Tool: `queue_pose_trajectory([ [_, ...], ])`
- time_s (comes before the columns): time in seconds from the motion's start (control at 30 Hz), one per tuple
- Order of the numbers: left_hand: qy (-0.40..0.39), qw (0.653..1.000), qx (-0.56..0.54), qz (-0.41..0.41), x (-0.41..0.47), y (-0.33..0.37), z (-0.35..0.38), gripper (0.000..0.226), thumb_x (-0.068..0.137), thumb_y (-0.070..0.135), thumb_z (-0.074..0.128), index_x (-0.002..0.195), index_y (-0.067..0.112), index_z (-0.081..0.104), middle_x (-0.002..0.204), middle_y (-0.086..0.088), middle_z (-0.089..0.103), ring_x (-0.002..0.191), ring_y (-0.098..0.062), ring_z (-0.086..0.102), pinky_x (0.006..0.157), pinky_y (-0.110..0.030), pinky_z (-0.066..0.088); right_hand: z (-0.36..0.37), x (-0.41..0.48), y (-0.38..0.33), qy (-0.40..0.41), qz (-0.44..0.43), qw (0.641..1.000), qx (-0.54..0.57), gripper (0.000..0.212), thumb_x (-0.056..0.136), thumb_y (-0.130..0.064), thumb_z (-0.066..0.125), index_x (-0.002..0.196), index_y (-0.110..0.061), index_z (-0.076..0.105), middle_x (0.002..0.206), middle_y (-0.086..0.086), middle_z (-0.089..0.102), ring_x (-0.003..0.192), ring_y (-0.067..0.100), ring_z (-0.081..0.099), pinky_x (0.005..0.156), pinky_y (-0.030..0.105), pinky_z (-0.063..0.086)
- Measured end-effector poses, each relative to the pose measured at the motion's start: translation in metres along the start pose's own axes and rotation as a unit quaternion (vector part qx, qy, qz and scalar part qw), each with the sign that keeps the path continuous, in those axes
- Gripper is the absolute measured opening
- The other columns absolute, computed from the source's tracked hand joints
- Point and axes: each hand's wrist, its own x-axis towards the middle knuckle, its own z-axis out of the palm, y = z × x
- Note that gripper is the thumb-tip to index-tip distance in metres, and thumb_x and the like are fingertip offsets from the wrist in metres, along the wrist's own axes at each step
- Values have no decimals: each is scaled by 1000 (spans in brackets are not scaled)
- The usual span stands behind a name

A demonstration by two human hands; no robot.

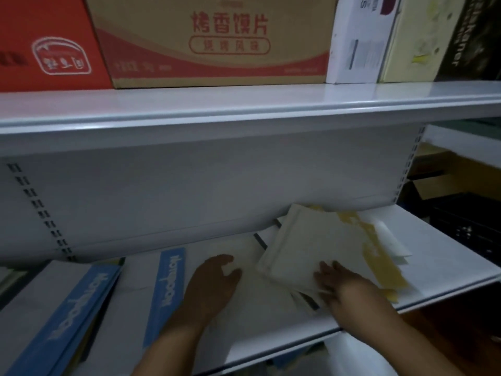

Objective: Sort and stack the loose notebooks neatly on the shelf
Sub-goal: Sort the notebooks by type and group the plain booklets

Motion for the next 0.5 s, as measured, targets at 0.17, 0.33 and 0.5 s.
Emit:
queue_pose_trajectory([
  [0.17,0,973,163,-164,-11,-68,-51,60,81,54,47,135,31,42,143,1,44,129,-23,43,110,-48,30,-6,7,-11,128,36,979,154,35,82,-22,45,102,-14,73,103,13,74,91,34,70,82,45,56],
  [0.33,8,973,188,-137,-29,-77,-51,45,86,42,48,130,31,46,139,6,43,130,-20,38,105,-47,28,12,27,-42,225,-73,944,231,45,95,-40,31,107,-19,69,109,1,70,100,15,58,101,36,36],
  [0.5,73,991,-67,-94,-30,-65,-51,44,92,30,52,135,19,46,142,-6,47,127,-22,48,104,-30,35,41,35,-84,149,-254,946,136,40,97,-20,21,106,-35,57,108,-14,69,103,3,57,101,25,33],
])
